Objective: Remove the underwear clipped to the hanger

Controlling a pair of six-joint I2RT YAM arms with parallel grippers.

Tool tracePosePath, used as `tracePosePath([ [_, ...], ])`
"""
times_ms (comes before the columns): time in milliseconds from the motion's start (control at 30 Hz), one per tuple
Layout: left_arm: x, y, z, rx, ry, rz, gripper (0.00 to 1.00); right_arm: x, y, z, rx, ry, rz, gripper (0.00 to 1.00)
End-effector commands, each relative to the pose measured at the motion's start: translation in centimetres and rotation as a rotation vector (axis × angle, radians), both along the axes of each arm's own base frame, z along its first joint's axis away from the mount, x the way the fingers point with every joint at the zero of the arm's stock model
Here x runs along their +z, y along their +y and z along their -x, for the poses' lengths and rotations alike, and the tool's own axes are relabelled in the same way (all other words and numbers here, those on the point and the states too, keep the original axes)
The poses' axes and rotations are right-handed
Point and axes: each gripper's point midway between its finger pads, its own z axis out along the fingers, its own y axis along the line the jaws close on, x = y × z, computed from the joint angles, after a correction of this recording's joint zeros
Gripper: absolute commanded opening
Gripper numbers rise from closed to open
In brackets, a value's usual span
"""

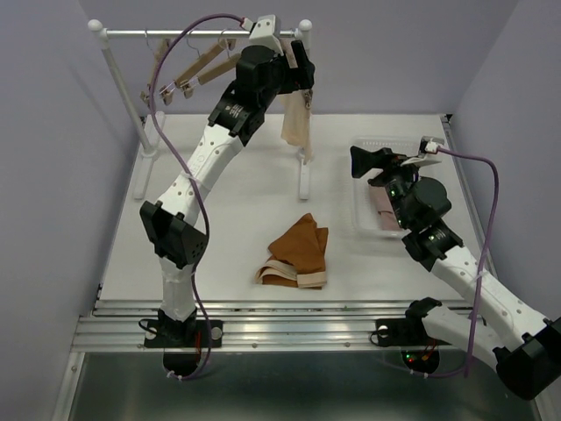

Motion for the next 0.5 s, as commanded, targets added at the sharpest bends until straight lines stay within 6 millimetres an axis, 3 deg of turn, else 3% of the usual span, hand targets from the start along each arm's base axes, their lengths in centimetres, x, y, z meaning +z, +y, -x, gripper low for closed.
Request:
tracePosePath([
  [0, 2.5, 0.0, -0.1, 0.035, -0.030, 0.041, 0.99, 0.6, -1.3, 0.2, -0.057, -0.023, 0.010, 1.00],
  [467, 0.1, -0.5, -3.3, 0.115, -0.014, 0.011, 0.99, 0.5, -1.6, 0.1, -0.071, -0.022, 0.018, 1.00],
])
